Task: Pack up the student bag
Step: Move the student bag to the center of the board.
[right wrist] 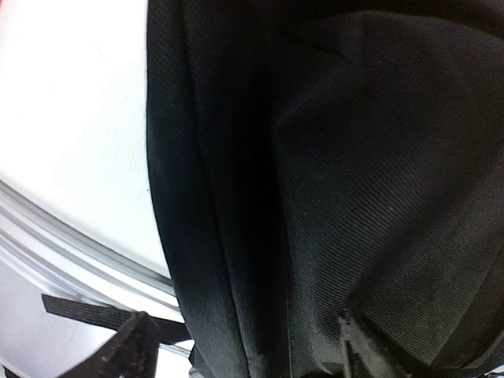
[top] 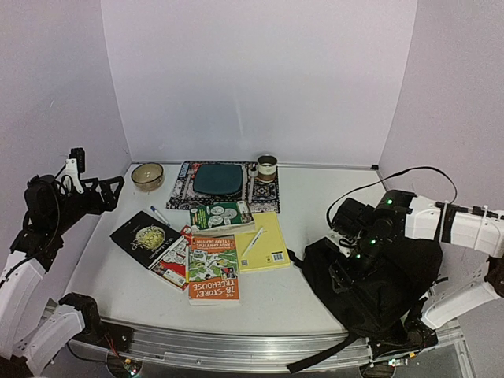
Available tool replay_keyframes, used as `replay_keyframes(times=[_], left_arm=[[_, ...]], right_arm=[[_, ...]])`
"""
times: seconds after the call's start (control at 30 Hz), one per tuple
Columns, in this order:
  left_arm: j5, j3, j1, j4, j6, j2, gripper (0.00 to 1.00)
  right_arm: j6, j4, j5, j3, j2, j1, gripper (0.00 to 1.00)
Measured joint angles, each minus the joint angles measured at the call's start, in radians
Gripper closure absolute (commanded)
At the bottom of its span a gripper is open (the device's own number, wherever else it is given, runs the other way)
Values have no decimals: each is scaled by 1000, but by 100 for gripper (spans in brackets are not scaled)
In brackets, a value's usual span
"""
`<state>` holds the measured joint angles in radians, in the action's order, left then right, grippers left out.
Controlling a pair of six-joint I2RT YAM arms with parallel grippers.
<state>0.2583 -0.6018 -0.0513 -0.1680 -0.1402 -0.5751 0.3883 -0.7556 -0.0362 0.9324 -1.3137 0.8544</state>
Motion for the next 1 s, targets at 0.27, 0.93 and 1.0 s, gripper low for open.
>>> replay_keyframes(times=[0.27, 0.93, 1.0], left_arm=[[16, 0, 0, 0, 10, -3, 1], [25, 0, 0, 0, 10, -3, 1], [25, 0, 0, 0, 10, -3, 1]], right_arm=[[24, 40, 4, -17, -68, 6, 61], [167, 61, 341, 375, -200, -49, 100], [202, 67, 361, 440, -256, -88, 100]])
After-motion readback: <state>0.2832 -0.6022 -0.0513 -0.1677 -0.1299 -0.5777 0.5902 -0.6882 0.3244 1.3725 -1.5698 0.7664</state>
